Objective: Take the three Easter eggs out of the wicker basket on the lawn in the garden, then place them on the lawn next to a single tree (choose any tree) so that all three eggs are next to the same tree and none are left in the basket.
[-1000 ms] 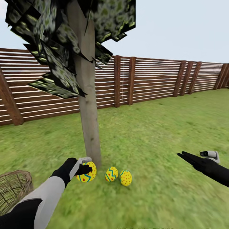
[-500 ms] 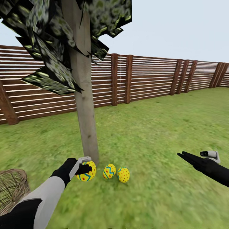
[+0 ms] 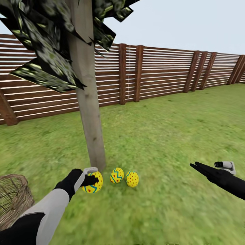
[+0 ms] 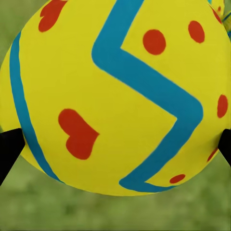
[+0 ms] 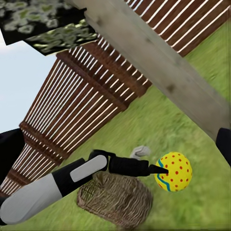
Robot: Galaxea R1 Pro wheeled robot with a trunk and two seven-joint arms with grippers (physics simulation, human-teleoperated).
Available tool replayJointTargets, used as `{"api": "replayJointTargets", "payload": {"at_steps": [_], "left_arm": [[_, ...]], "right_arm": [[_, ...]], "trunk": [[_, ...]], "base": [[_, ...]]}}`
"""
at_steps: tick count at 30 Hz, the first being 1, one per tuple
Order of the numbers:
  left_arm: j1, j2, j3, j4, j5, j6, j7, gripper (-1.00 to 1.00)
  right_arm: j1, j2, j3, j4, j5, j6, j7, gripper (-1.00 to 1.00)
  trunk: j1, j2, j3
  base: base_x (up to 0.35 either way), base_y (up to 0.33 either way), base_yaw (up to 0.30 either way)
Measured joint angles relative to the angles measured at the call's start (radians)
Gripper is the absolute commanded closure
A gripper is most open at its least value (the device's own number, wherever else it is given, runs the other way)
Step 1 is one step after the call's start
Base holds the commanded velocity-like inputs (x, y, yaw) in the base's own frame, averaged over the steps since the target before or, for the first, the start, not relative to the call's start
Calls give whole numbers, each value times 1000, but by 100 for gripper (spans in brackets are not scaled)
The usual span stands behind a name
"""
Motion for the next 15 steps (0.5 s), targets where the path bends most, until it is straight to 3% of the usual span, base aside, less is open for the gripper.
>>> {"api": "replayJointTargets", "payload": {"at_steps": [15], "left_arm": [[0,0,-2,0,-2,-59,1,100]], "right_arm": [[0,0,0,2,0,0,0,-100]], "trunk": [[7,-4,-82]], "base": [[0,0,0]]}}
